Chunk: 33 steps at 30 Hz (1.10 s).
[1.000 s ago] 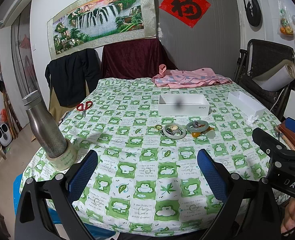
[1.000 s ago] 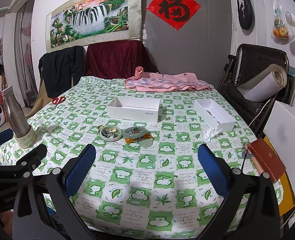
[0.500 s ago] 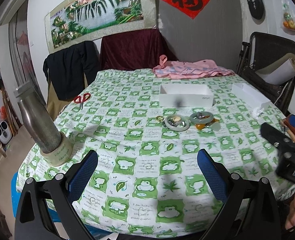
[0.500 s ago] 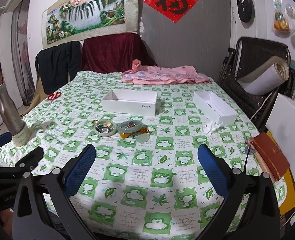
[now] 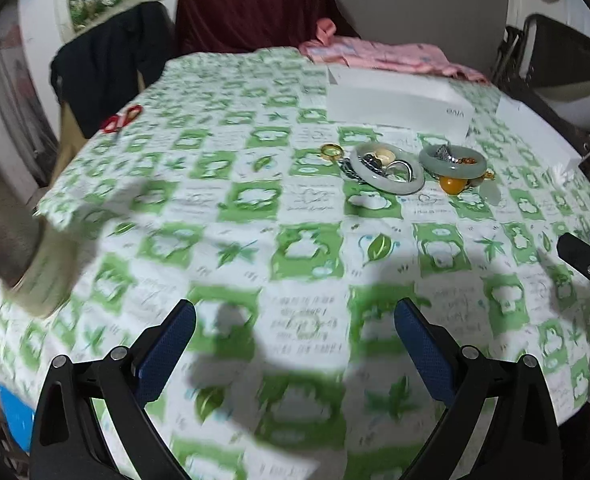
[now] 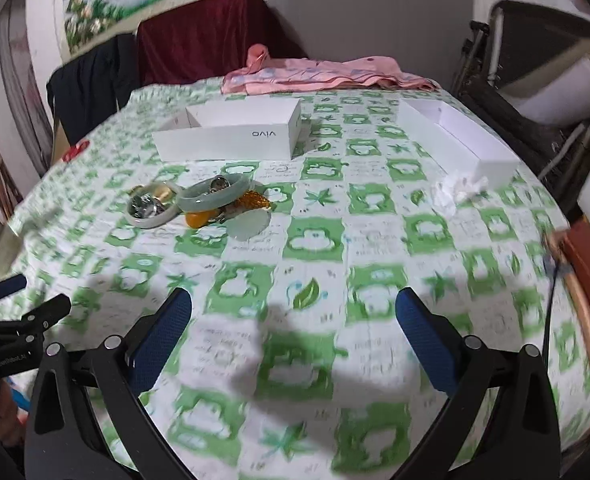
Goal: Organize jewelry
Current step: 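Grasp a jade bangle with the left tool while the right tool grasps the other jade bangle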
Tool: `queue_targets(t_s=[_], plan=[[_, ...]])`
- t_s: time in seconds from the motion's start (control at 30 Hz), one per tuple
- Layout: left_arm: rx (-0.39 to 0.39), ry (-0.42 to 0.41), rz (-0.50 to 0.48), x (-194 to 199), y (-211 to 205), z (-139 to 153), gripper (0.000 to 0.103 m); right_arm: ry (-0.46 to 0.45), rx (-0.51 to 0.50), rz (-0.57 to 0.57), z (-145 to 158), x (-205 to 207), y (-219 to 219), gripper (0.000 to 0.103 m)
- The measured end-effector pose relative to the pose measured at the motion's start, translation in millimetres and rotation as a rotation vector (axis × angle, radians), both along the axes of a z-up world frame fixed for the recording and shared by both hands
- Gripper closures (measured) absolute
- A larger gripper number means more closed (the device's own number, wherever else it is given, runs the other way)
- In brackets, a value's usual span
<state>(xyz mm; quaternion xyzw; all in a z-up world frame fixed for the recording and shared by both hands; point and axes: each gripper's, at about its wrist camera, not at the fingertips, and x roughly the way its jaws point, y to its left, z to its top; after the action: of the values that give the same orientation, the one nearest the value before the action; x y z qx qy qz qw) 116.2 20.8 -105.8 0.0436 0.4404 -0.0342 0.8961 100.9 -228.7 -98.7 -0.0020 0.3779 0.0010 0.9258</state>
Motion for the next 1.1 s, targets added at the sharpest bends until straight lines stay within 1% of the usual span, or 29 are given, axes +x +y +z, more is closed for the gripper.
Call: queue_targets(t_s=[0.1,0.17,0.23,0.3,0.33,0.4,0.5,0.63,0.7,0.73,0.8,0.9,1.0,1.03,1.1], plan=[[0.011,0.017,-0.054,24,-15,0,0.006,-0.011,-0.022,-0.007,-1,19,-2,0.006],[0.027,0.023,-0.087,39,-27,2,0.006,-0.005,-0.009,-0.024,-3,30,-8,0.006],[0.069,0.021,-0.121,57,-42,1,0.006,0.006,0.011,-0.039,-6,39,-16,0.006],[0.112,0.021,-0.141,73,-53,-1,0.006,0.030,0.058,-0.059,-10,47,-26,0.006],[0.121,0.034,-0.158,84,-59,-4,0.006,0.040,0.086,-0.060,-11,49,-29,0.006],[0.112,0.055,-0.175,97,-63,-8,0.006,0.053,0.157,-0.060,-15,52,-37,0.006],[0.093,0.070,-0.204,111,-70,-10,0.005,0.070,0.215,-0.060,-18,56,-42,0.006],[0.136,0.046,-0.232,127,-82,-10,0.004,0.060,0.267,-0.064,-20,55,-48,0.006],[0.115,0.052,-0.238,133,-78,-11,0.004,0.055,0.290,-0.065,-20,54,-51,0.006],[0.084,0.061,-0.243,136,-71,-12,0.004,0.053,0.298,-0.065,-20,54,-52,0.006],[0.051,0.069,-0.240,136,-60,-13,0.004,0.049,0.312,-0.067,-20,53,-53,0.006],[0.020,0.076,-0.194,137,-33,-14,0.004,0.045,0.317,-0.068,-20,52,-53,0.006],[-0.016,0.084,-0.104,140,-1,-15,0.004,0.045,0.313,-0.068,-20,52,-53,0.006],[-0.023,0.084,-0.088,141,3,-15,0.004,0.045,0.310,-0.067,-20,52,-53,0.006],[-0.011,0.081,-0.080,141,2,-14,0.004,0.045,0.302,-0.064,-20,52,-51,0.006]])
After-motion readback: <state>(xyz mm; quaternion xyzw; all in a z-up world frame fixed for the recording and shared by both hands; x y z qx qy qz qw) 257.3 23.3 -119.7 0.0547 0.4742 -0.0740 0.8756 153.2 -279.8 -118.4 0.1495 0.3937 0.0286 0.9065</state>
